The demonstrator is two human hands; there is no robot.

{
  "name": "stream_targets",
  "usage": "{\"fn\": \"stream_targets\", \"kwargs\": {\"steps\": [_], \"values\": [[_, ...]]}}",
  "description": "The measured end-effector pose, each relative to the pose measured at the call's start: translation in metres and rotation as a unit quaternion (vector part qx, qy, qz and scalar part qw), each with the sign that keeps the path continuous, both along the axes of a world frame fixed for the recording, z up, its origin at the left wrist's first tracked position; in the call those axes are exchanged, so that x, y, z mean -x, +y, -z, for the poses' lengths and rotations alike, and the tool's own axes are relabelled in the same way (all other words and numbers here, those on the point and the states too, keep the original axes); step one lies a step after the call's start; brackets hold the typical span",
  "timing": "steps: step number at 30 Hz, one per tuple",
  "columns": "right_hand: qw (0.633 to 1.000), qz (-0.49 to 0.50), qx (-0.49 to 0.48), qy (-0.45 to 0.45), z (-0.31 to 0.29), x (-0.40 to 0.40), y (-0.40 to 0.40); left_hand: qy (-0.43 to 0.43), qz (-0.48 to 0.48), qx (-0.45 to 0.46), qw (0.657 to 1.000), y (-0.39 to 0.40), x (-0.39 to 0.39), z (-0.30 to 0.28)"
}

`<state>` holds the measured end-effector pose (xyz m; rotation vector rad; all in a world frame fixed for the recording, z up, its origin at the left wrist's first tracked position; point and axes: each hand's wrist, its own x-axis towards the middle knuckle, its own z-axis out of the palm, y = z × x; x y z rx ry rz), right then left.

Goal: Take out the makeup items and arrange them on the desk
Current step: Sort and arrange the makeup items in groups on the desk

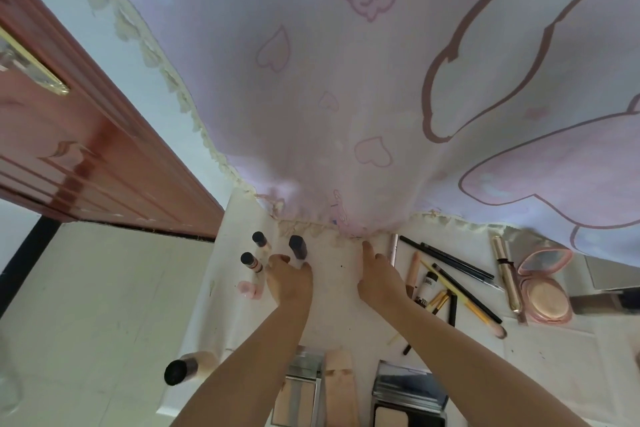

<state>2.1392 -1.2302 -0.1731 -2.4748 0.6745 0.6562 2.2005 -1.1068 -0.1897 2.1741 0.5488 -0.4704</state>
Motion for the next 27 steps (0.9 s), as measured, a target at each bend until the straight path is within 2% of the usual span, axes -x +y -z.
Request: {"fn": "stream_targets", "kwargs": {"steps": [3, 5, 6, 8, 11, 12, 14, 16, 19, 21, 25, 27], "values": [[0.995, 0.044, -0.083, -0.032, -0.008, 0.008, -0.004, 0.013, -0.019, 0.03, 0.999, -0.002, 0.016, -0.005], [0.982, 0.097, -0.143, -0.074, -0.017, 0.014, -0.013, 0.001, 0.008, 0.057, 0.998, -0.004, 0.025, -0.009], [0.97, 0.133, -0.183, -0.093, -0.024, 0.019, -0.017, -0.007, 0.044, 0.074, 0.996, -0.004, 0.029, -0.011], [0.936, 0.199, -0.262, -0.122, -0.041, 0.027, -0.022, 0.002, 0.179, 0.098, 0.979, -0.005, 0.034, -0.019], [0.895, 0.253, -0.332, -0.156, -0.066, 0.04, -0.027, 0.067, 0.403, 0.1, 0.907, -0.006, 0.042, -0.037], [0.896, 0.246, -0.33, -0.164, -0.073, 0.044, -0.027, 0.075, 0.439, 0.106, 0.889, -0.006, 0.045, -0.043], [0.925, 0.19, -0.283, -0.171, -0.084, 0.053, -0.025, 0.051, 0.472, 0.122, 0.872, -0.005, 0.051, -0.056], [0.951, 0.13, -0.224, -0.17, -0.093, 0.061, -0.021, -0.04, 0.534, 0.074, 0.842, -0.004, 0.054, -0.07], [0.95, 0.108, -0.213, -0.199, -0.105, 0.071, -0.018, -0.165, 0.622, -0.012, 0.765, 0.001, 0.054, -0.089], [0.945, 0.099, -0.212, -0.23, -0.113, 0.078, -0.018, -0.171, 0.654, -0.026, 0.736, 0.005, 0.052, -0.099], [0.95, 0.054, -0.191, -0.242, -0.119, 0.094, -0.012, -0.128, 0.692, -0.008, 0.71, 0.007, 0.051, -0.111], [0.927, 0.131, -0.198, -0.29, -0.123, 0.103, -0.025, -0.106, 0.688, -0.038, 0.717, 0.017, 0.047, -0.108]]}}
